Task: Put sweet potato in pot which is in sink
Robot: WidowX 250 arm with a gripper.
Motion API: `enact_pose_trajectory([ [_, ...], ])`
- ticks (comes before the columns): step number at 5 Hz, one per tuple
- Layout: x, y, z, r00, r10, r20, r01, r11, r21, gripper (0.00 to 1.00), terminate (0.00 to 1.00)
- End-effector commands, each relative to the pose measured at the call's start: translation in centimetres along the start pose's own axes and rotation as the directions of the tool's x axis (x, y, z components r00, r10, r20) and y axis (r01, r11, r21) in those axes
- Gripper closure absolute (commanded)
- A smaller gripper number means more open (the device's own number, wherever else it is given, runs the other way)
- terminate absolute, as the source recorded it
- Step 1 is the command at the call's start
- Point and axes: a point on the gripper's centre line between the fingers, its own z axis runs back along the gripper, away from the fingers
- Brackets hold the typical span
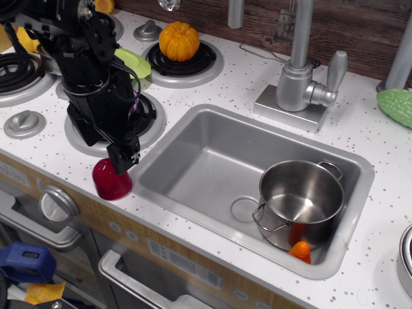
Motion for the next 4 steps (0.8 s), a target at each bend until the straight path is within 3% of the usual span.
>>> enact_pose_trajectory([
  [1,0.0,0.0,0.0,1.0,0.0,0.0,0.0,1.0,0.0,0.0,0.0],
  [4,-0.8,0.9,-2.7,0.996,-0.004,0.087,0.011,0.996,-0.089,0.0,0.0],
])
